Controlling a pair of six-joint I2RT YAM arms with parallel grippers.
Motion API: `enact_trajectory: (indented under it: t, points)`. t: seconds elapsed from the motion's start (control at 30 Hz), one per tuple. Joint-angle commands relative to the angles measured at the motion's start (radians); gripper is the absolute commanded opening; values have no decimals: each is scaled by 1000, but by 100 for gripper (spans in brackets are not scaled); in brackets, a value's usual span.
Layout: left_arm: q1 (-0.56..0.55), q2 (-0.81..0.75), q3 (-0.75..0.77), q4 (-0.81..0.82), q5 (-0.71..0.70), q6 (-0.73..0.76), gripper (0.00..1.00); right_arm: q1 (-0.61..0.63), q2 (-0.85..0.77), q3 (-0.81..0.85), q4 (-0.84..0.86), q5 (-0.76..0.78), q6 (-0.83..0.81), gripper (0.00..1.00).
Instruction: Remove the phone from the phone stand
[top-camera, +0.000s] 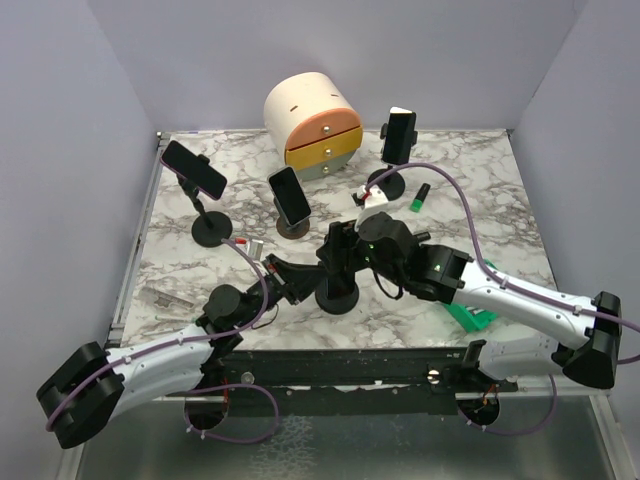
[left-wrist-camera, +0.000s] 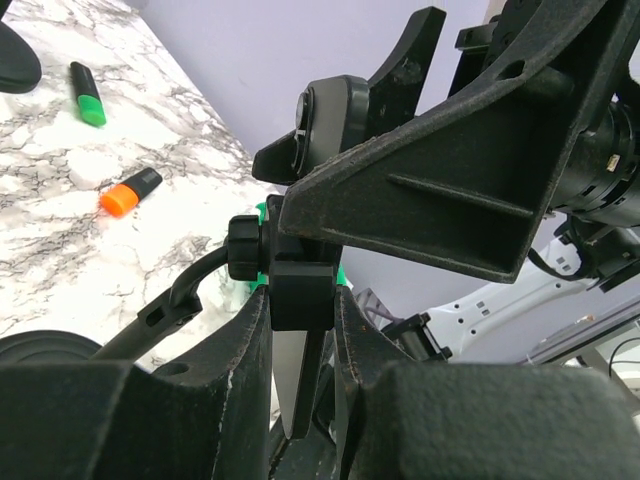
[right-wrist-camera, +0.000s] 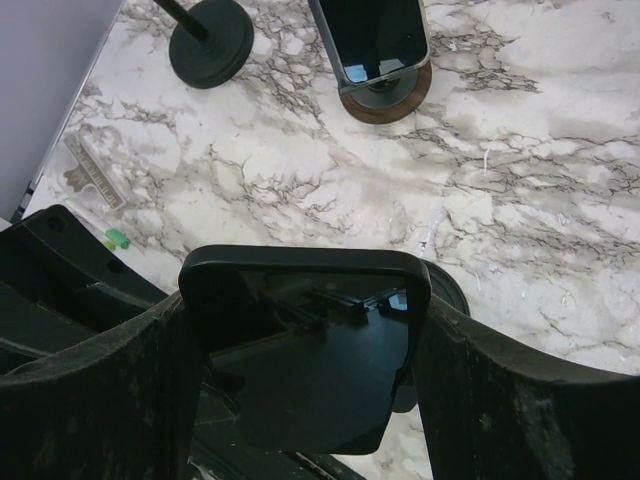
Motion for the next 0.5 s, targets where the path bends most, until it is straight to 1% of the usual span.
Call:
enact_trajectory:
  t: [0.0,0.13,0.37,0.47]
  points:
    - [12,23,-55,58,-80,-52,0,-22,-27,-50,-108,112,6,0]
    - [13,35,-61,93,-78,-63,0,-22,-47,-71,-79,94,24,0]
    - [13,71,-73,166,-62,-87,0,-23,-111,-145,35,16,24,0]
    - [13,87,-73,194,-26,-91,0,-22,-128,-164,69,-14,22,0]
